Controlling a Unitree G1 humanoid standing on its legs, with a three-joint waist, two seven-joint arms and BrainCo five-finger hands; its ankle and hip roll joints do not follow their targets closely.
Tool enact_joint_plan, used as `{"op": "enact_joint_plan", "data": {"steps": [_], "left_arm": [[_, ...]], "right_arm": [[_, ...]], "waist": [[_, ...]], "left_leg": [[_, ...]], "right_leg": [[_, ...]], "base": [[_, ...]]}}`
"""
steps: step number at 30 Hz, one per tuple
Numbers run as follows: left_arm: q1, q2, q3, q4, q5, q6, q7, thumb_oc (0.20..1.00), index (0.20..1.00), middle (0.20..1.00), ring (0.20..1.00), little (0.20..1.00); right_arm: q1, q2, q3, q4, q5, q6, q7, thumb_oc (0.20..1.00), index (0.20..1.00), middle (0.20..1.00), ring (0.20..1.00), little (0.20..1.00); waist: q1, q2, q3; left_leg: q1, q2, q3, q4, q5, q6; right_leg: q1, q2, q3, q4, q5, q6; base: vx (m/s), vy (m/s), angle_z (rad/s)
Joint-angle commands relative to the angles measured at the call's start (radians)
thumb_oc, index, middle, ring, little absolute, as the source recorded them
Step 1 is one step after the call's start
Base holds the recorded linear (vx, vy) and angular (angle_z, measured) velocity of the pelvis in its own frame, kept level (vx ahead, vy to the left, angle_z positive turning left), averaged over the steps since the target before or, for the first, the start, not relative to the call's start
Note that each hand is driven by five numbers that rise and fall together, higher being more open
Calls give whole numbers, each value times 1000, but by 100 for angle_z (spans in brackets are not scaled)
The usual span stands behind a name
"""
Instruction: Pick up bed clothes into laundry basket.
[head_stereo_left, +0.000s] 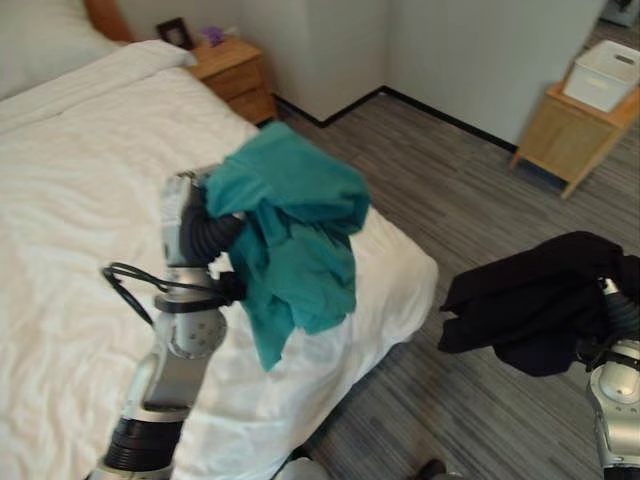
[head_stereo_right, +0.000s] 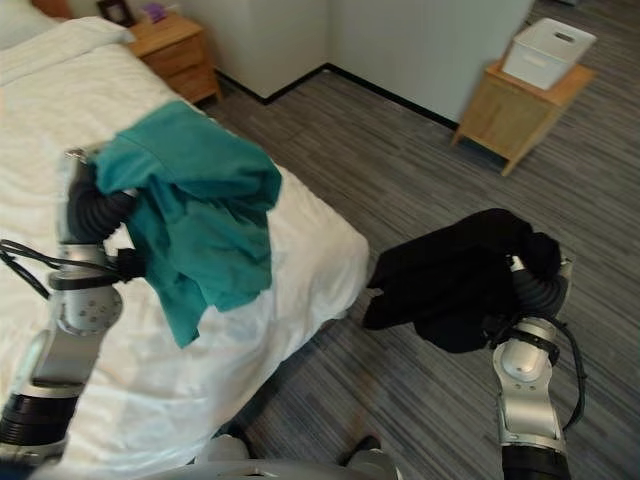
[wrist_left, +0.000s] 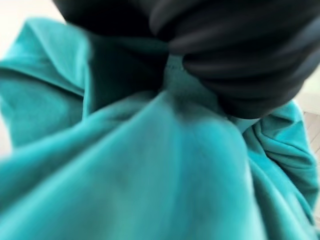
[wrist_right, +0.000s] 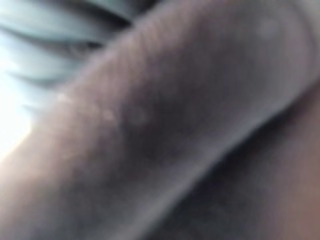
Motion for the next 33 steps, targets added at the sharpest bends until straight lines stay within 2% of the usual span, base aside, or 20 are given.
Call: {"op": "enact_joint_plan", "data": {"steps": [1, 3, 4, 7, 10, 12, 13, 15, 18, 19, 20, 22, 23, 24, 25, 26, 28, 29, 32, 33], "left_arm": [[-89, -53, -15, 34, -134, -55, 14, 200, 200, 200, 200, 200], [-91, -60, -25, 36, -152, -54, 14, 200, 200, 200, 200, 200], [-76, -91, -46, 60, -213, -60, 16, 200, 200, 200, 200, 200], [-51, -137, -100, 83, -277, -63, -20, 200, 200, 200, 200, 200], [22, -158, -129, 72, -347, -70, -80, 200, 200, 200, 200, 200], [70, -164, -138, 91, -386, -56, -107, 200, 200, 200, 200, 200], [71, -164, -137, 92, -386, -56, -107, 200, 200, 200, 200, 200], [70, -161, -137, 100, -392, -40, -111, 200, 200, 200, 200, 200], [69, -149, -134, 106, -393, -30, -105, 200, 200, 200, 200, 200], [70, -126, -147, 113, -381, -23, -116, 200, 200, 200, 200, 200], [70, -125, -148, 113, -381, -23, -116, 200, 200, 200, 200, 200], [57, -110, -152, 144, -396, -9, -111, 200, 200, 200, 200, 200], [51, -104, -156, 144, -398, -2, -111, 200, 200, 200, 200, 200], [51, -104, -156, 144, -398, -2, -111, 200, 200, 200, 200, 200], [47, -89, -153, 139, -391, -3, -105, 200, 200, 200, 200, 200], [18, -90, -155, 136, -392, -9, -98, 200, 200, 200, 200, 200], [18, -93, -155, 133, -396, -12, -107, 200, 200, 200, 200, 200], [26, -95, -151, 134, -403, -16, -113, 200, 200, 200, 200, 200], [73, -102, -120, 131, -409, -22, -126, 200, 200, 200, 200, 200], [99, -100, -100, 138, -398, -20, -131, 200, 200, 200, 200, 200]], "right_arm": [[-21, -22, 13, -66, 24, -75, 34, 200, 200, 200, 200, 200], [-30, -26, 25, -64, 35, -79, 35, 200, 200, 200, 200, 200], [-51, -52, 79, -64, 43, -81, 52, 200, 200, 200, 200, 200], [-71, -64, 133, -31, 91, -88, 88, 200, 200, 200, 200, 200], [-86, -42, 181, -13, 108, -76, 97, 200, 200, 200, 200, 200], [-124, -32, 237, -2, 100, -73, 102, 200, 200, 200, 200, 200], [-126, -33, 240, 1, 100, -74, 101, 200, 200, 200, 200, 200], [-174, -14, 267, 18, 117, -74, 101, 200, 200, 200, 200, 200], [-184, 6, 293, 47, 110, -76, 103, 200, 200, 200, 200, 200], [-167, 20, 289, 65, 99, -73, 107, 200, 200, 200, 200, 200], [-168, 21, 288, 66, 98, -74, 107, 200, 200, 200, 200, 200], [-166, 20, 289, 86, 87, -63, 108, 200, 200, 200, 200, 200], [-170, 22, 284, 78, 73, -54, 114, 200, 200, 200, 200, 200], [-171, 22, 284, 78, 73, -53, 114, 200, 200, 200, 200, 200], [-177, 12, 275, 69, 38, -48, 114, 200, 200, 200, 200, 200], [-170, -16, 244, 34, 8, -45, 104, 200, 200, 200, 200, 200], [-161, -31, 231, 20, -20, -41, 96, 200, 200, 200, 200, 200], [-150, -46, 213, 10, -43, -35, 88, 200, 200, 200, 200, 200], [-142, -56, 188, -27, -70, -27, 65, 200, 200, 200, 200, 200], [-137, -55, 182, -36, -99, -19, 50, 200, 200, 200, 200, 200]], "waist": [[0, -24, 4], [4, -25, 20], [50, -46, 69], [84, -77, 114], [113, -84, 130], [149, -61, 100], [152, -64, 99], [186, -45, 77], [203, -80, 56], [207, -123, 51], [209, -122, 49], [201, -164, 51], [185, -162, 59], [185, -159, 58], [153, -117, 59], [73, -41, 67], [53, -37, 66], [35, -41, 64], [2, -40, 57], [10, -35, 53]], "left_leg": [[-2, 25, -76, 54, -16, -57], [-22, 49, -127, 111, -27, -66], [-70, 6, -375, 202, -67, -47], [-201, -112, -600, 403, -61, -26], [-332, -237, -588, 487, -110, -1], [-382, -300, -546, 341, -66, 27], [-376, -301, -541, 329, -61, 28], [-405, -311, -542, 126, 26, 24], [-379, -323, -560, 78, 31, 74], [-343, -335, -559, 79, 30, 102], [-346, -331, -558, 79, 33, 102], [-298, -342, -549, 82, -6, 130], [-250, -336, -564, 70, -26, 136], [-252, -332, -564, 69, -23, 135], [-147, -298, -611, 21, -48, 145], [-3, -260, -747, -28, -93, 125], [26, -253, -783, -28, -120, 111], [59, -247, -806, -28, -149, 93], [151, -202, -826, -28, -237, 49], [214, -168, -814, -28, -265, 31]], "right_leg": [[103, 0, 54, -21, -112, 61], [108, 24, 71, -28, -134, 40], [111, 54, 160, -40, -162, 14], [117, 78, 273, -77, -141, -14], [140, 97, 346, -98, -155, -13], [162, 150, 410, -98, -195, -14], [160, 147, 415, -98, -195, -14], [211, 186, 468, -98, -238, -15], [255, 184, 489, -98, -247, -6], [231, 173, 503, 33, -215, 20], [227, 175, 505, 34, -213, 19], [166, 160, 508, 259, -65, 141], [118, 151, 503, 387, 13, 185], [114, 154, 504, 388, 16, 185], [8, 147, 499, 574, 93, 192], [-209, 145, 475, 592, -40, 101], [-241, 157, 483, 510, -83, 78], [-261, 152, 493, 383, -117, 64], [-299, 102, 417, -26, 9, 87], [-321, 95, 337, -90, 42, 107]], "base": [[44, -397, -64], [67, -309, -75], [37, -319, -74], [114, -316, -226], [259, -139, -139], [471, -36, -118], [379, -3, -104], [661, 12, -109], [553, 41, -82], [610, 65, -51], [605, 27, -45], [528, 59, -7], [383, 69, 12], [633, 135, 72], [1288, 73, 68], [1521, 21, 117], [772, -108, 187], [548, -179, 181], [807, -215, 135], [938, -231, 96]]}}
